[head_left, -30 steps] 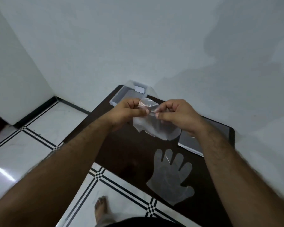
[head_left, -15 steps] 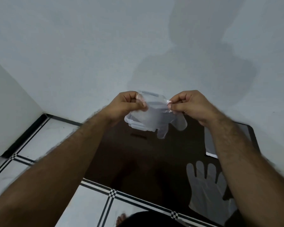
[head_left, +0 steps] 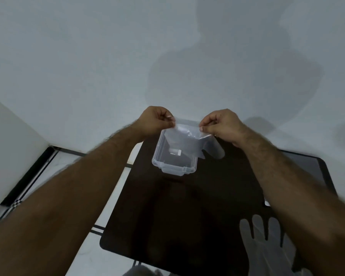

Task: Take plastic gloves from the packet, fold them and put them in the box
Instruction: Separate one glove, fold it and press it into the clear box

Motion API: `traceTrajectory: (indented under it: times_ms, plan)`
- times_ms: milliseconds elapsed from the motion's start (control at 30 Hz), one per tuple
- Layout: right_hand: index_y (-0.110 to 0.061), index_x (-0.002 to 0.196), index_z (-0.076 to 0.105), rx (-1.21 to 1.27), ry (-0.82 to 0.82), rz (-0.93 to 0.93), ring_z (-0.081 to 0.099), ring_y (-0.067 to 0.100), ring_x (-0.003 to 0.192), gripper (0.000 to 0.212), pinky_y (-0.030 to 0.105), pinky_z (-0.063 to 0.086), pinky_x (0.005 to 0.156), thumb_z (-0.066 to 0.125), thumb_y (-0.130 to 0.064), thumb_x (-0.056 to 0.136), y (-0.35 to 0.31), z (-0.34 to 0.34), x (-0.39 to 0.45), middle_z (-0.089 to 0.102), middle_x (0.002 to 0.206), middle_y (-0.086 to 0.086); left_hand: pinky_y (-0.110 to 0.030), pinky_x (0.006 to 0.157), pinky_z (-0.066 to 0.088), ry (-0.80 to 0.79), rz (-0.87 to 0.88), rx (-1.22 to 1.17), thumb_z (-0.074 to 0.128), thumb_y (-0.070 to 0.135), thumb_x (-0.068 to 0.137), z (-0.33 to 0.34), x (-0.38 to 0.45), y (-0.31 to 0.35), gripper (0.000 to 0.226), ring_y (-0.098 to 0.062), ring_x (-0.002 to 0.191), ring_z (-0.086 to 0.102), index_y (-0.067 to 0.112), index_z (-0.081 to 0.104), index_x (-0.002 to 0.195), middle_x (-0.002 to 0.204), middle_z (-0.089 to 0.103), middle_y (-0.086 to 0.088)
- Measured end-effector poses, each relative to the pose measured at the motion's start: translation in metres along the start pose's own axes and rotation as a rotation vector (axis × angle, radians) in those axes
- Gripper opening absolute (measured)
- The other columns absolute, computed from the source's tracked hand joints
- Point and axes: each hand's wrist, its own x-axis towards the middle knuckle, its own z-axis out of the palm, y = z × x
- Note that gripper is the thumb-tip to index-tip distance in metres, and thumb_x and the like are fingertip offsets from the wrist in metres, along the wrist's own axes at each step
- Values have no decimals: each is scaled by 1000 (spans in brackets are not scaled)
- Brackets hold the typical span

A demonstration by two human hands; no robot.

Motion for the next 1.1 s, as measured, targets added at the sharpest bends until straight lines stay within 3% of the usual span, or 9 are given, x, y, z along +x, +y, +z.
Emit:
traceTrajectory:
  times_ms: [200, 333, 433, 600, 733, 800, 933, 1033, 1100]
  plan:
    - [-20, 94, 84, -59, 128, -77, 73, -1, 65, 13, 20, 61, 73, 90, -12, 86, 0, 16, 48, 79, 79, -10, -50, 97, 64, 113, 15, 191, 88, 21, 84, -13, 54, -23, 9, -22, 98, 79, 24, 80, 86, 97, 83, 4]
    - [-20, 99, 85, -139, 215, -189, 72, -4, 78, 11, 14, 57, 80, 89, -21, 88, -13, 19, 64, 76, 85, -20, -50, 100, 59, 199, 165, 249, 80, 43, 86, -29, 64, -29, 8, -9, 93, 76, 36, 77, 87, 94, 81, 15]
    - [-20, 103, 85, -214, 186, -265, 73, -3, 85, 12, 9, 55, 82, 87, -22, 91, -24, 22, 60, 76, 89, -18, -48, 99, 59, 191, 284, 247, 78, 33, 96, -43, 56, -38, 5, -12, 94, 74, 28, 79, 95, 95, 79, 12]
    - [-20, 108, 84, -352, 77, -294, 71, -3, 87, 13, 9, 49, 82, 81, -18, 95, -24, 38, 45, 80, 98, -13, -25, 91, 57, 93, 378, 252, 75, 10, 98, -51, 44, -62, 9, -8, 93, 75, 16, 81, 99, 95, 80, 10]
    - [-22, 108, 85, -438, -40, -238, 73, 4, 90, 12, 22, 54, 83, 77, -21, 98, -7, 64, 47, 82, 101, -10, -51, 101, 56, 47, 377, 382, 74, 30, 94, -43, 53, -98, 11, -9, 88, 77, 25, 81, 101, 97, 81, 13]
    - [-21, 112, 83, -482, -59, -196, 74, 10, 93, 15, 31, 59, 87, 74, -22, 101, 1, 77, 50, 82, 106, -7, -57, 107, 49, 16, 394, 489, 74, 29, 94, -35, 60, -115, 10, -13, 98, 76, 28, 80, 103, 104, 81, 14]
    - [-18, 118, 81, -593, -88, -188, 73, 14, 97, 21, 34, 58, 91, 68, -24, 102, 19, 100, 54, 82, 112, -1, -51, 115, 30, -82, 392, 662, 76, 23, 96, -22, 68, -139, 15, -23, 132, 64, 27, 81, 109, 118, 79, 7]
    - [-21, 114, 82, -666, -138, -185, 74, 11, 96, 18, 36, 58, 97, 72, -26, 100, 35, 113, 58, 83, 106, -3, -50, 115, 27, -154, 407, 730, 74, 24, 96, -15, 72, -155, 15, -22, 132, 64, 26, 81, 109, 118, 79, 4]
    - [-25, 119, 79, -715, -166, -142, 67, 14, 107, 20, 29, 43, 100, 67, -31, 104, 40, 117, 56, 79, 109, -4, -49, 113, 27, -200, 440, 764, 72, 25, 96, -12, 73, -161, 14, -24, 127, 67, 24, 81, 108, 116, 79, 1]
